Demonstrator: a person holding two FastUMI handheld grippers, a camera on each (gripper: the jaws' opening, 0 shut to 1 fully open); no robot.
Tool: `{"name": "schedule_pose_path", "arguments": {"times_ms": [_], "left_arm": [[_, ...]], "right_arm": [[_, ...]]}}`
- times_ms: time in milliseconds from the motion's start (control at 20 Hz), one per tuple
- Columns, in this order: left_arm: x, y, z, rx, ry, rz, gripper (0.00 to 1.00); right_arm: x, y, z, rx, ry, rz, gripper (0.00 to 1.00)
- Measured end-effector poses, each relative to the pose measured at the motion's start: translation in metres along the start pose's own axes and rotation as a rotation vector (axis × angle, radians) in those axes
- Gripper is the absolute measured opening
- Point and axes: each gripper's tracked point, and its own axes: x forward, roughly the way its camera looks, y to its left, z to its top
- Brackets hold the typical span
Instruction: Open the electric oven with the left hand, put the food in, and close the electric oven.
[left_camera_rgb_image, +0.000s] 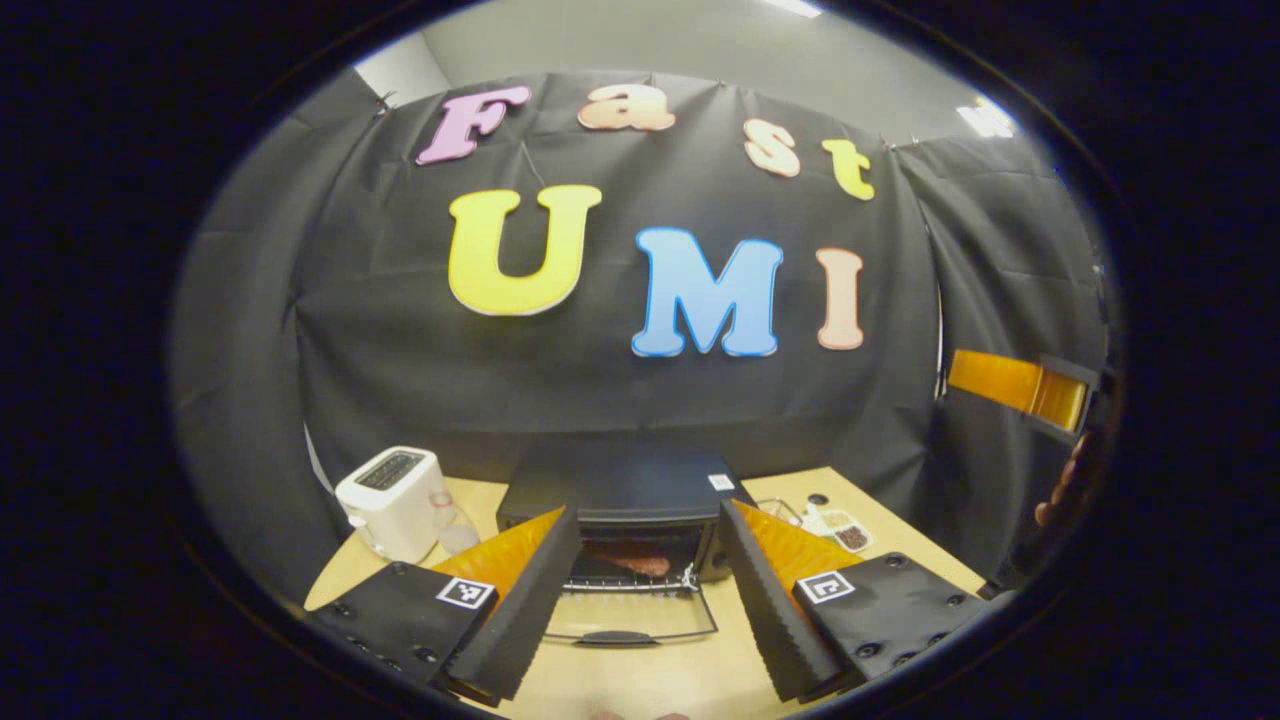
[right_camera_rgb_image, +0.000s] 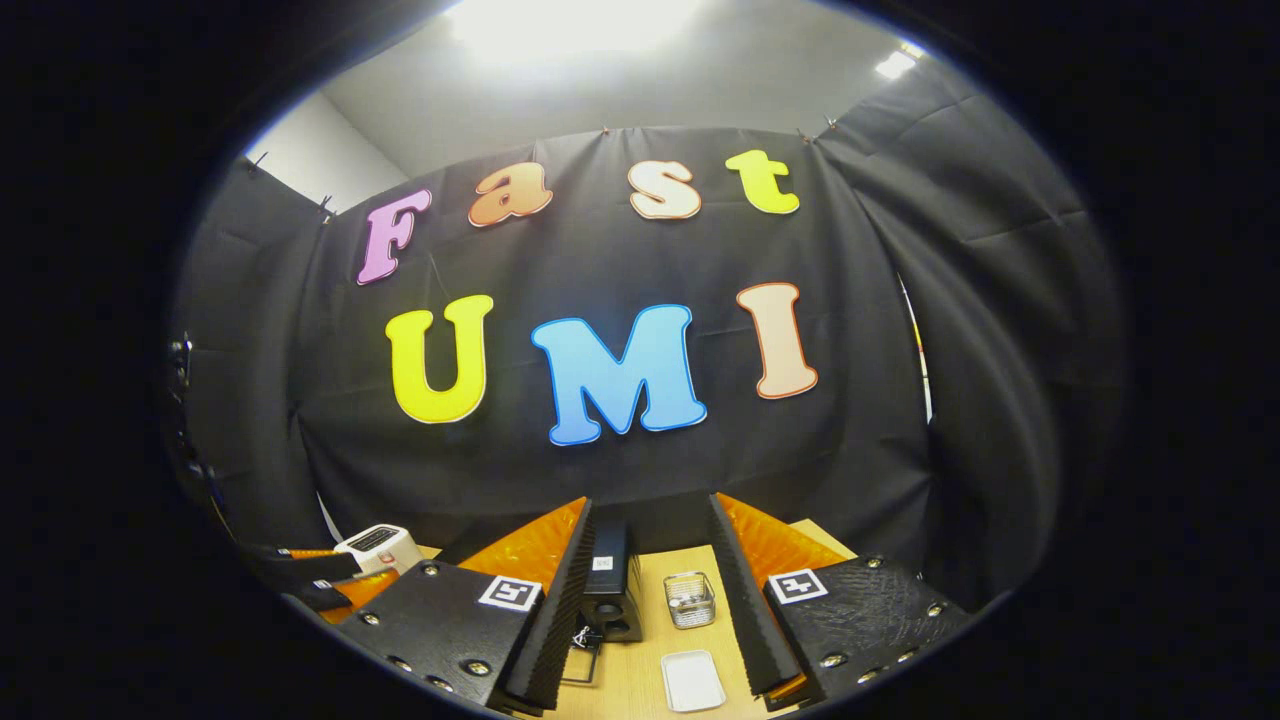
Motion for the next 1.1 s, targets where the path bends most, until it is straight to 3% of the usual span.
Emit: {"name": "schedule_pose_path", "arguments": {"times_ms": [150,250,350,550,650,900,1100], "left_arm": [[0.016,-0.002,-0.052,0.021,0.148,0.003,0.98],[0.021,-0.004,-0.083,-0.004,0.234,0.007,0.91],[0.028,0.001,-0.103,-0.026,0.282,0.022,0.94],[0.042,0.007,-0.141,-0.014,0.362,0.041,0.91],[0.049,0.007,-0.164,-0.011,0.414,0.036,0.98],[0.06,0.014,-0.225,-0.03,0.58,0.03,0.91],[0.069,0.025,-0.255,-0.057,0.672,0.037,0.99]], "right_arm": [[0.002,-0.005,-0.006,0.005,0.015,-0.005,0.68],[0.004,-0.01,-0.011,0.013,0.029,-0.009,0.68],[0.006,-0.017,-0.016,0.008,0.038,-0.023,0.68],[0.009,-0.025,-0.024,0.015,0.056,-0.048,0.68],[0.013,-0.029,-0.028,0.018,0.067,-0.054,0.68],[0.018,-0.041,-0.039,0.024,0.097,-0.083,0.68],[0.02,-0.049,-0.043,0.012,0.108,-0.104,0.68]]}}
